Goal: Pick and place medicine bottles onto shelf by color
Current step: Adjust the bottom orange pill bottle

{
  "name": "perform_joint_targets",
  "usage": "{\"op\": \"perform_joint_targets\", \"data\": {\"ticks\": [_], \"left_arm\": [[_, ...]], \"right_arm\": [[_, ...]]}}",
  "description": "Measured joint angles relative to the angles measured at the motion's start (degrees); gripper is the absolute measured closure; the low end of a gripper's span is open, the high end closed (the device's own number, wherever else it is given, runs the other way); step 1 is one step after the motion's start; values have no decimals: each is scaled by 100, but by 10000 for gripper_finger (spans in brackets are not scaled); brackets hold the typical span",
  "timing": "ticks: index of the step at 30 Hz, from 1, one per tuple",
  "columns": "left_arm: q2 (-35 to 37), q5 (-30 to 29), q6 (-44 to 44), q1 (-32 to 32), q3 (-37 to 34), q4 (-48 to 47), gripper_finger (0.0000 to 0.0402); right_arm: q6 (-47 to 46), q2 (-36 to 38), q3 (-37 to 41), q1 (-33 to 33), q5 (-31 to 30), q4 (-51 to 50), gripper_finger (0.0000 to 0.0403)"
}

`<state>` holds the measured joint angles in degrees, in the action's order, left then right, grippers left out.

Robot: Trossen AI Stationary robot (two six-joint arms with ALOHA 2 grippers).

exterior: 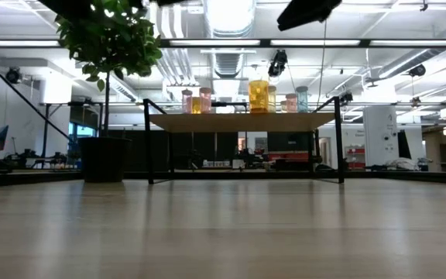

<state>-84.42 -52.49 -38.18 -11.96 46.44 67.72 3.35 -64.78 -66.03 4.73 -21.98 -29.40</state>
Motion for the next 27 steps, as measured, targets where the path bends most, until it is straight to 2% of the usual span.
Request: {"op": "perform_joint_targets", "data": {"ticks": [3,7,11,16,20,27], "left_arm": [[289,0,-543,-425,-121,-407,218],[530,8,-697,-802,-202,-905,218],[583,-50,-925,-943,-210,-1110,218],[588,-500,-931,-940,-216,-1132,218],[588,-985,-1116,-940,-251,-1123,218],[588,-1144,-1223,-940,-302,-1130,218]], "right_arm": [[492,-388,-484,-172,1,-668,211],[1314,-935,-1133,-334,-11,-1934,216],[1554,-1390,-1458,-523,-11,-2736,248],[1931,-1751,-1439,-725,-17,-2632,323],[2199,-1978,-1426,-891,-295,-2402,383],[2635,-2169,-1448,-1140,-361,-1776,393]]}}
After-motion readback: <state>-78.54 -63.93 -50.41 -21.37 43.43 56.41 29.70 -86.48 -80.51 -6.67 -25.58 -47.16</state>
